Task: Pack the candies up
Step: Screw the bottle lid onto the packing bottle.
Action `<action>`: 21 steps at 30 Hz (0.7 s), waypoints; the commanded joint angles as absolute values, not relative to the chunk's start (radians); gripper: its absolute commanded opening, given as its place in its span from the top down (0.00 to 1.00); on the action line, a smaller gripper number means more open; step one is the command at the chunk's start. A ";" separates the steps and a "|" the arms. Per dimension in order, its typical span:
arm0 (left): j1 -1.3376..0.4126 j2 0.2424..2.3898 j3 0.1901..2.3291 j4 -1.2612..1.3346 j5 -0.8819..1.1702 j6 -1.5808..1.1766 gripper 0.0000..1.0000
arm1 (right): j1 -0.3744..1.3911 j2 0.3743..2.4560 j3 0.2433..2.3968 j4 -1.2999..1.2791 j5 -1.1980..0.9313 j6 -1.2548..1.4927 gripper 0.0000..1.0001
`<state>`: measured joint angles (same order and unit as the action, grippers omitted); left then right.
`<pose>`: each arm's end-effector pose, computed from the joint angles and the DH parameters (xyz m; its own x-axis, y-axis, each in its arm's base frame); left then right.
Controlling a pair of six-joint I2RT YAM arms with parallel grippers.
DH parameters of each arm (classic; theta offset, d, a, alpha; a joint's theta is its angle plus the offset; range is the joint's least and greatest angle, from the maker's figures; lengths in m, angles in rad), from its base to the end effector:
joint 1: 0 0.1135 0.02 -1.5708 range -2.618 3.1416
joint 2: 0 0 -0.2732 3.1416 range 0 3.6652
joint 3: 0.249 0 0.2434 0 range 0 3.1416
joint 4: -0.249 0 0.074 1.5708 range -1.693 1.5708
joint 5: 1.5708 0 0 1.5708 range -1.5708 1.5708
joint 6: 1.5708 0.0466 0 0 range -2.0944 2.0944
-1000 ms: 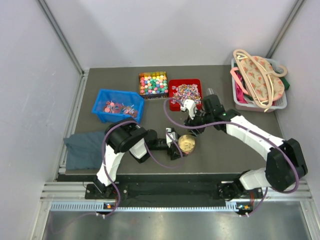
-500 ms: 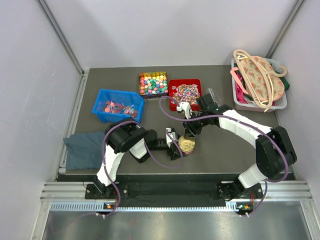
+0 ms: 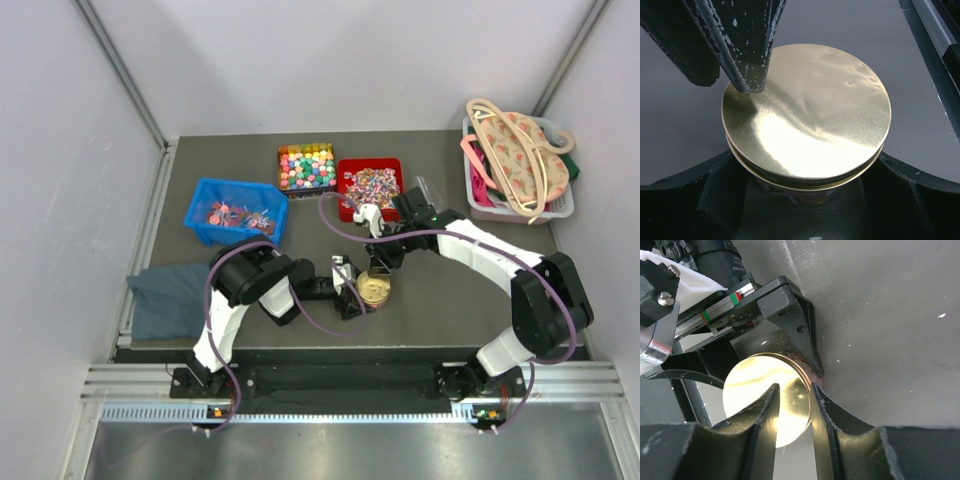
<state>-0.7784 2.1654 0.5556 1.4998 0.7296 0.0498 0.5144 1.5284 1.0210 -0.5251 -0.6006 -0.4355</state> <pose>0.2145 -0.2551 0.0898 -0.0285 0.0802 -0.9964 0.9978 0.0617 -0.0236 0.2494 0.1712 0.2277 -0.4001 -0.6259 -0.6695 -0.9120 0.3438 0.2236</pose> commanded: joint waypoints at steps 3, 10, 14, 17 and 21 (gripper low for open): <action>-0.770 2.214 0.548 1.701 0.726 0.003 0.42 | 0.508 1.548 1.028 -0.548 -0.637 -0.465 0.70; -0.767 2.212 0.548 1.701 0.724 0.003 0.42 | 0.506 1.551 1.028 -0.572 -0.638 -0.472 0.77; -0.767 2.210 0.549 1.700 0.726 0.005 0.42 | 0.506 1.549 1.029 -0.583 -0.632 -0.474 0.73; -0.765 2.212 0.548 1.700 0.724 0.003 0.42 | 0.506 1.548 1.031 -0.586 -0.629 -0.476 0.74; -0.765 2.210 0.549 1.700 0.726 0.003 0.42 | 0.506 1.552 1.035 -0.597 -0.620 -0.476 0.70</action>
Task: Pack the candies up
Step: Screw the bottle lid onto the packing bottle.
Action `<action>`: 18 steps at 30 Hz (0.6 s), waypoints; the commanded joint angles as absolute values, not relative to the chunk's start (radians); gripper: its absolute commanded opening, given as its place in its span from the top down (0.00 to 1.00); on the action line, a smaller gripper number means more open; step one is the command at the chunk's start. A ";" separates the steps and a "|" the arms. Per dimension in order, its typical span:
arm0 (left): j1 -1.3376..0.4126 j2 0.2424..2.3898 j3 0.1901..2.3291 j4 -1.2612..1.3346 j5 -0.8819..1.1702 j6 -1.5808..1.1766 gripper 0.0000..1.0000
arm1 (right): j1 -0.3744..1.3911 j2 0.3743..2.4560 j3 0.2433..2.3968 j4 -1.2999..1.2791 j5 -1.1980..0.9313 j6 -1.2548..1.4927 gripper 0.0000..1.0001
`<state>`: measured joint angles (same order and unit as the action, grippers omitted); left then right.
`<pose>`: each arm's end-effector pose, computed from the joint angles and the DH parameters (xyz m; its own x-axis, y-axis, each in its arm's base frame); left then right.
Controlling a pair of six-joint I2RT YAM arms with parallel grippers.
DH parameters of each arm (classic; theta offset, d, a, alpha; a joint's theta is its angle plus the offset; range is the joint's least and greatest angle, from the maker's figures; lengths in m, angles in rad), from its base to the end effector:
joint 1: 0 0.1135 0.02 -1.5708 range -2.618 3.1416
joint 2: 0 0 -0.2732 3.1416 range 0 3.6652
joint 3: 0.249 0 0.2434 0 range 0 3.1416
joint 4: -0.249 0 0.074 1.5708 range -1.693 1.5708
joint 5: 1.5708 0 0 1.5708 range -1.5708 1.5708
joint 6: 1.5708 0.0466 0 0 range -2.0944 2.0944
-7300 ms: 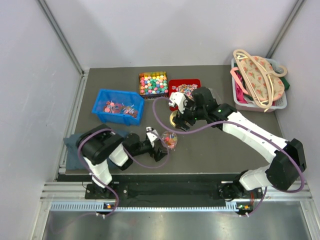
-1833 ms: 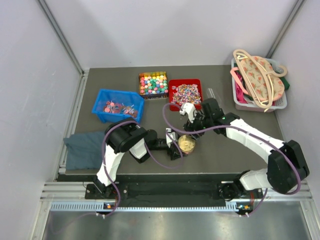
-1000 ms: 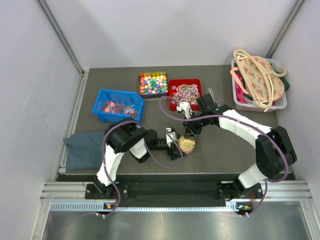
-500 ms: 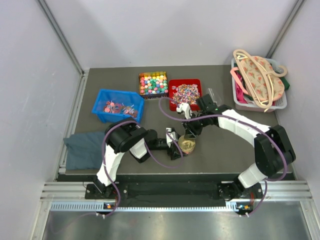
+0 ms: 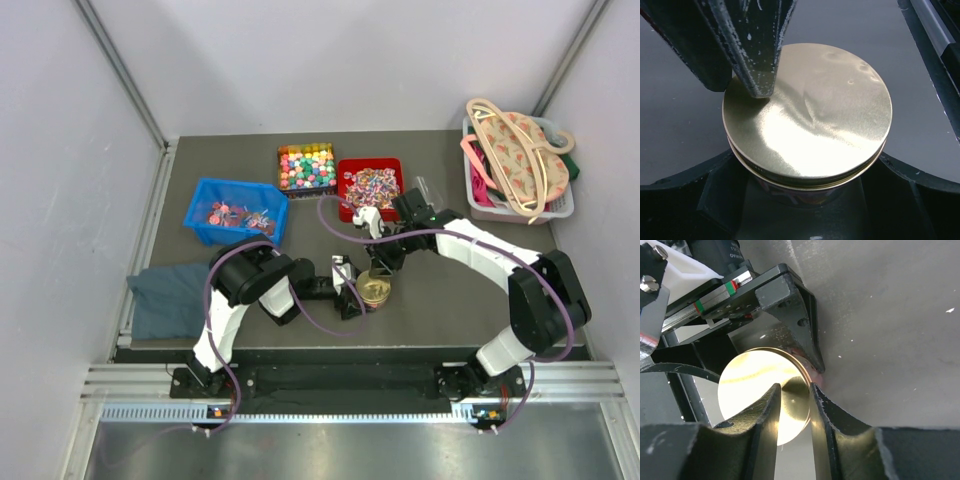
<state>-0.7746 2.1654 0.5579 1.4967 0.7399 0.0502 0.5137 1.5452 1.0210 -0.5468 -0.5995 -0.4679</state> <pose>0.2154 -0.2547 0.0899 -0.0290 0.0802 -0.9964 0.9982 0.0552 -0.0246 0.2494 0.1709 0.2218 -0.3931 -0.6493 -0.6511 -0.9170 0.3287 0.2258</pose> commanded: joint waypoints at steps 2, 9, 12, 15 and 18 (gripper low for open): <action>-0.765 2.212 0.549 1.700 0.727 0.003 0.42 | 0.506 1.549 1.034 -0.598 -0.611 -0.477 0.64; -0.765 2.212 0.549 1.701 0.727 0.003 0.42 | 0.506 1.539 1.040 -0.601 -0.623 -0.480 0.52; -0.764 2.212 0.551 1.700 0.727 0.003 0.42 | 0.508 1.542 1.039 -0.615 -0.627 -0.491 0.53; -0.764 2.212 0.549 1.700 0.727 0.003 0.42 | 0.508 1.540 1.026 -0.612 -0.620 -0.491 0.54; -0.764 2.212 0.552 1.700 0.729 0.003 0.42 | 0.509 1.532 1.016 -0.597 -0.609 -0.480 0.55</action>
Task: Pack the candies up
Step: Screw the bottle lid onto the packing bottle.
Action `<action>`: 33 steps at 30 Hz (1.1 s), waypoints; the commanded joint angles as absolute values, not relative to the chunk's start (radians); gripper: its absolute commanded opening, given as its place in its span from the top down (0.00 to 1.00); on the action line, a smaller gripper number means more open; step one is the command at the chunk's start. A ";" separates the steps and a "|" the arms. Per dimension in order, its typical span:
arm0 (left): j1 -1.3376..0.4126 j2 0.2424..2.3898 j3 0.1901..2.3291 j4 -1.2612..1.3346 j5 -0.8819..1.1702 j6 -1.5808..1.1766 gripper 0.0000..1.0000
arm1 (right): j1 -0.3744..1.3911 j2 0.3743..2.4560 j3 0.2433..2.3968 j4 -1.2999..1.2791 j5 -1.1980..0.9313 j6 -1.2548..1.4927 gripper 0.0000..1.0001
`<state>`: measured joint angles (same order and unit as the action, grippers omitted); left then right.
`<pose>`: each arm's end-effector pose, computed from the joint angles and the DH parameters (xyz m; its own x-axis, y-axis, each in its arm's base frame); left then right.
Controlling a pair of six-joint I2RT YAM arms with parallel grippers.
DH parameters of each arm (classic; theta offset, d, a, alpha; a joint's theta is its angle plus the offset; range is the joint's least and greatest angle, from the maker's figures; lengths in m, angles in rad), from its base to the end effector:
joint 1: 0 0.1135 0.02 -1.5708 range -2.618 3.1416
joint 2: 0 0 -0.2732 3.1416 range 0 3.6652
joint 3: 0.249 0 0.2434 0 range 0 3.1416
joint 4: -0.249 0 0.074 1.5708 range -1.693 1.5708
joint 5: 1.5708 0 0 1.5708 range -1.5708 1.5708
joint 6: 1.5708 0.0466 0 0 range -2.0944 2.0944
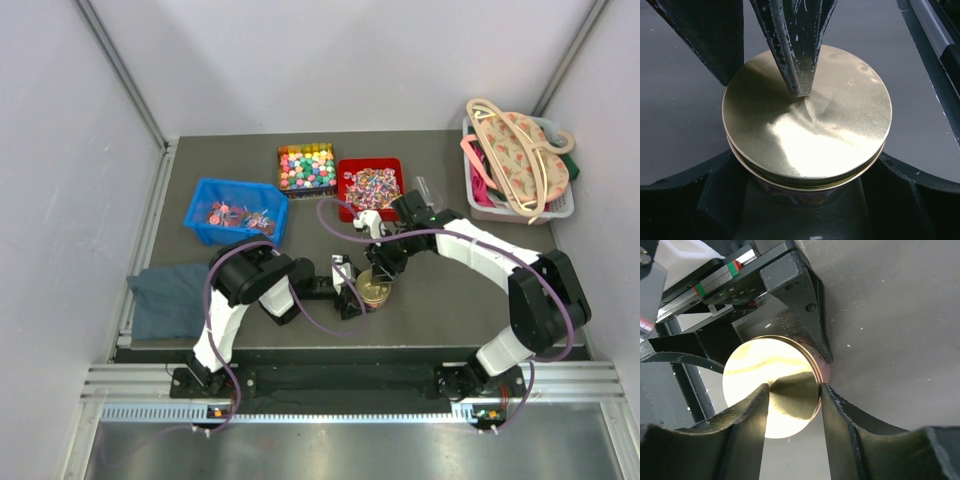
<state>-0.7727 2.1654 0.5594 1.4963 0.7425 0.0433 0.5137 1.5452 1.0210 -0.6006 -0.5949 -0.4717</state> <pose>0.2160 -0.2546 0.0901 -0.0352 0.0789 -0.9963 0.9980 0.0550 -0.0309 0.2448 0.1681 0.2189 -0.4193 -0.6687 -0.6140 -0.9071 0.3353 0.2544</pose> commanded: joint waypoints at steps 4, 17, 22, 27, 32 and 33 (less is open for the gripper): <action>-0.764 2.214 0.552 1.700 0.729 0.003 0.42 | 0.528 1.528 0.999 -0.589 -0.595 -0.474 0.57; -0.753 2.209 0.554 1.700 0.696 0.003 0.42 | 0.575 1.457 0.916 -0.578 -0.514 -0.439 0.61; -0.752 2.210 0.555 1.700 0.686 0.003 0.42 | 0.575 1.433 0.890 -0.594 -0.509 -0.434 0.64; -0.750 2.209 0.555 1.698 0.672 0.003 0.42 | 0.574 1.427 0.870 -0.609 -0.509 -0.439 0.64; -0.749 2.209 0.552 1.700 0.657 0.011 0.42 | 0.574 1.414 0.864 -0.635 -0.515 -0.439 0.64; -0.749 2.207 0.554 1.700 0.655 0.012 0.42 | 0.575 1.414 0.862 -0.652 -0.518 -0.442 0.64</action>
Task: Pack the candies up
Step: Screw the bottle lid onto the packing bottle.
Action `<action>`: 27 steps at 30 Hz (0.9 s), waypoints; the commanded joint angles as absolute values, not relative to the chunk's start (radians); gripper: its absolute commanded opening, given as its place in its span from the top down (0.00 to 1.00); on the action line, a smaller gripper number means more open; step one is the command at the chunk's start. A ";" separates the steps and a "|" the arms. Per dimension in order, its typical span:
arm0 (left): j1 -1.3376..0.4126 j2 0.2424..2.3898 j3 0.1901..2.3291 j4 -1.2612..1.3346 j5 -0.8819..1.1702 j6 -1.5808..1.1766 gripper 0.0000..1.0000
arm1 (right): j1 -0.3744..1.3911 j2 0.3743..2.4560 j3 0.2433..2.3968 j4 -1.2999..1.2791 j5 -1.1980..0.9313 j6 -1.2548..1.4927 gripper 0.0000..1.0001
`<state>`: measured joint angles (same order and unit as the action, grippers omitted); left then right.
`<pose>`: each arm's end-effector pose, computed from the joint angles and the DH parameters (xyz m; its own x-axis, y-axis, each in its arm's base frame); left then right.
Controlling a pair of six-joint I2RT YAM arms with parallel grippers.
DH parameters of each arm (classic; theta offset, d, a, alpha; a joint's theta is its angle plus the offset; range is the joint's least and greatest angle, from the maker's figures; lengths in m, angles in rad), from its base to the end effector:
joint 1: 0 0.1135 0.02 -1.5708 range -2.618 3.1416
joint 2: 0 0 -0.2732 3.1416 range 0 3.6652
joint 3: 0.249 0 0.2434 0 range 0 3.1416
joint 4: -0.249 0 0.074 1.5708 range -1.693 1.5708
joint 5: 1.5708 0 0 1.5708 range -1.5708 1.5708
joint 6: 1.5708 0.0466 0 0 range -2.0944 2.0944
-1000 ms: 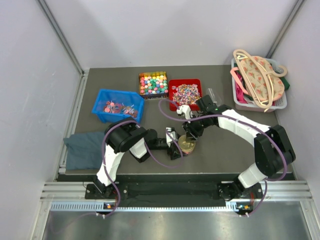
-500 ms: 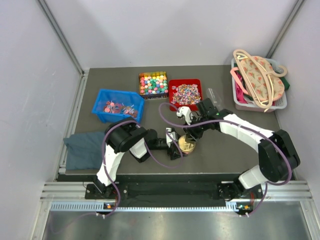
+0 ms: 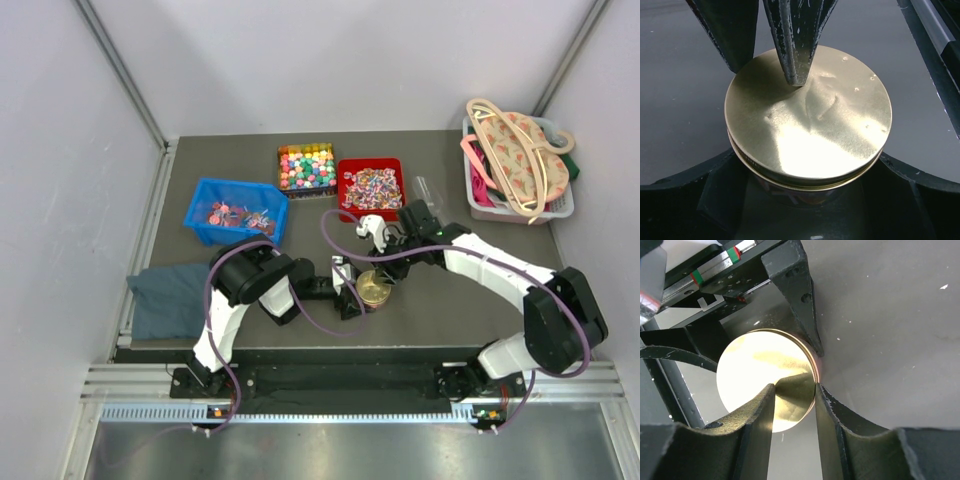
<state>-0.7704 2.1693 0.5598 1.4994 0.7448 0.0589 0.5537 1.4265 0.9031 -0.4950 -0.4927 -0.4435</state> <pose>0.2165 -0.2541 0.0893 -0.0201 0.0798 -0.9966 0.9984 0.0538 -0.0158 0.2226 0.1636 0.2200 -0.3646 -0.6699 -0.6467 -0.9199 0.3670 0.1385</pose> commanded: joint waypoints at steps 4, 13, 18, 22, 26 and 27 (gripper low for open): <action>-0.747 2.207 0.554 1.700 0.644 0.015 0.42 | 0.574 1.398 0.847 -0.673 -0.518 -0.446 0.64; -0.744 2.207 0.552 1.700 0.621 0.026 0.42 | 0.595 1.348 0.818 -0.733 -0.540 -0.463 0.64; -0.744 2.207 0.554 1.700 0.618 0.035 0.42 | 0.612 1.319 0.822 -0.761 -0.537 -0.482 0.64; -0.744 2.207 0.552 1.700 0.617 0.037 0.42 | 0.615 1.309 0.831 -0.792 -0.517 -0.509 0.63; -0.744 2.207 0.554 1.698 0.618 0.037 0.42 | 0.615 1.284 0.853 -0.831 -0.480 -0.541 0.61; -0.744 2.207 0.552 1.700 0.618 0.037 0.42 | 0.611 1.278 0.868 -0.850 -0.465 -0.549 0.60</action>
